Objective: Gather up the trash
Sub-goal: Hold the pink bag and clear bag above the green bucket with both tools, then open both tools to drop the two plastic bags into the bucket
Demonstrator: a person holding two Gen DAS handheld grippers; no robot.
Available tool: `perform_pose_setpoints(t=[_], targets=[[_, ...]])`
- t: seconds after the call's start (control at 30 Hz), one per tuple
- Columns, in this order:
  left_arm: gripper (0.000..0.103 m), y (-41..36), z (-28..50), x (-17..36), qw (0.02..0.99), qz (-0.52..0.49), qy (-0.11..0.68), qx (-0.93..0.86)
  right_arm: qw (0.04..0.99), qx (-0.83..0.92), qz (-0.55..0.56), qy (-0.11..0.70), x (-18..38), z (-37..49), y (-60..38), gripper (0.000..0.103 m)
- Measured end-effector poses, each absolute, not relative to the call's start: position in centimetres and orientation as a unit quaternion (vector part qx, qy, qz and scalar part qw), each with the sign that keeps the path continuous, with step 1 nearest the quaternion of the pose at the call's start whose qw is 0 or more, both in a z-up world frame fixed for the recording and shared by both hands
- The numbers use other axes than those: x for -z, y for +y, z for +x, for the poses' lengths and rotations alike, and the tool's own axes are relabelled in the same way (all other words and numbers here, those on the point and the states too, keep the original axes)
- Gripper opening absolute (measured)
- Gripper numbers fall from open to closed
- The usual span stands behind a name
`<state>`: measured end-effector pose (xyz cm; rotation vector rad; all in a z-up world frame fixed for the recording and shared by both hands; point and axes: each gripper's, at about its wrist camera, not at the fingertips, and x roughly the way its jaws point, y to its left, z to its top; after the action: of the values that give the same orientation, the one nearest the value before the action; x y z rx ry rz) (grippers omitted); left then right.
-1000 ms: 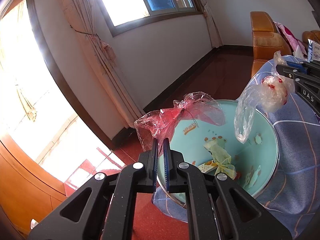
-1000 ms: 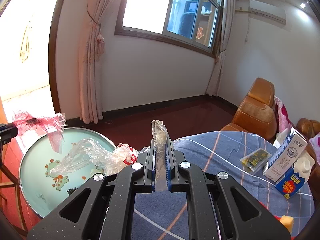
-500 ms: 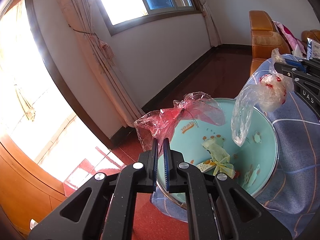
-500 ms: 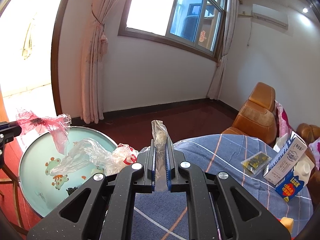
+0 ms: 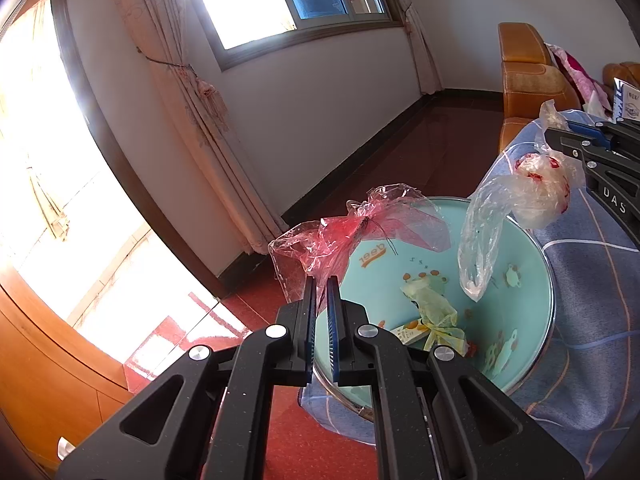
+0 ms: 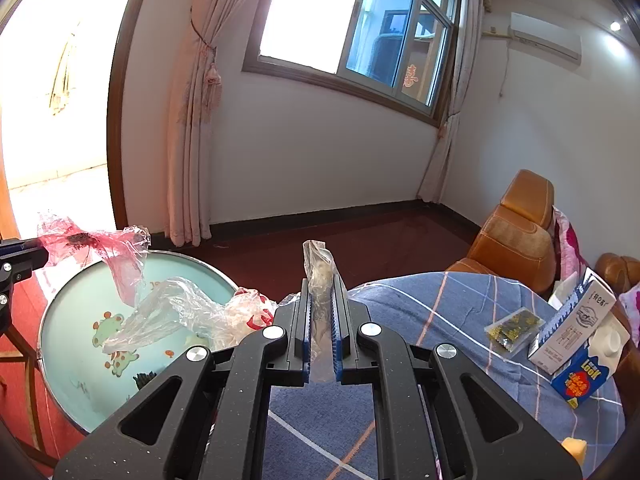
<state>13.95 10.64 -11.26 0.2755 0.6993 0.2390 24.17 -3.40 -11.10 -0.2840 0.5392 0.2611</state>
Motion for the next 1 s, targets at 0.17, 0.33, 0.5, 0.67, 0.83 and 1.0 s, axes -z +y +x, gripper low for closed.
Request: perform_pose_setpoints(t=[0.17, 0.33, 0.5, 0.67, 0.83, 1.0], targets=[[0.006, 10.4, 14.0, 11.5, 0.923, 0.135, 0.341, -0.113, 0.944, -0.134, -0.148, 0.262, 11.2, 24.0, -3.1, 0.009], [0.006, 10.3, 14.0, 11.7, 0.923, 0.135, 0.343, -0.108, 0.943, -0.139, -0.160, 0.256, 11.2, 23.8, -2.7, 0.009], [0.006, 10.0, 14.0, 11.8, 0.924, 0.134, 0.343, -0.105, 0.943, -0.139, -0.158, 0.257, 11.2, 23.8, -2.7, 0.009], [0.006, 10.0, 13.9, 11.8, 0.925, 0.133, 0.342, -0.101, 0.943, -0.140, -0.161, 0.256, 11.2, 23.6, -2.7, 0.009], [0.023, 9.8, 13.7, 11.6, 0.928, 0.125, 0.340, -0.084, 0.942, -0.147, -0.168, 0.251, 11.2, 23.4, -2.3, 0.014], [0.049, 9.5, 13.5, 11.5, 0.930, 0.125, 0.334, -0.088, 0.942, -0.158, -0.166, 0.247, 11.1, 23.0, -2.1, 0.061]])
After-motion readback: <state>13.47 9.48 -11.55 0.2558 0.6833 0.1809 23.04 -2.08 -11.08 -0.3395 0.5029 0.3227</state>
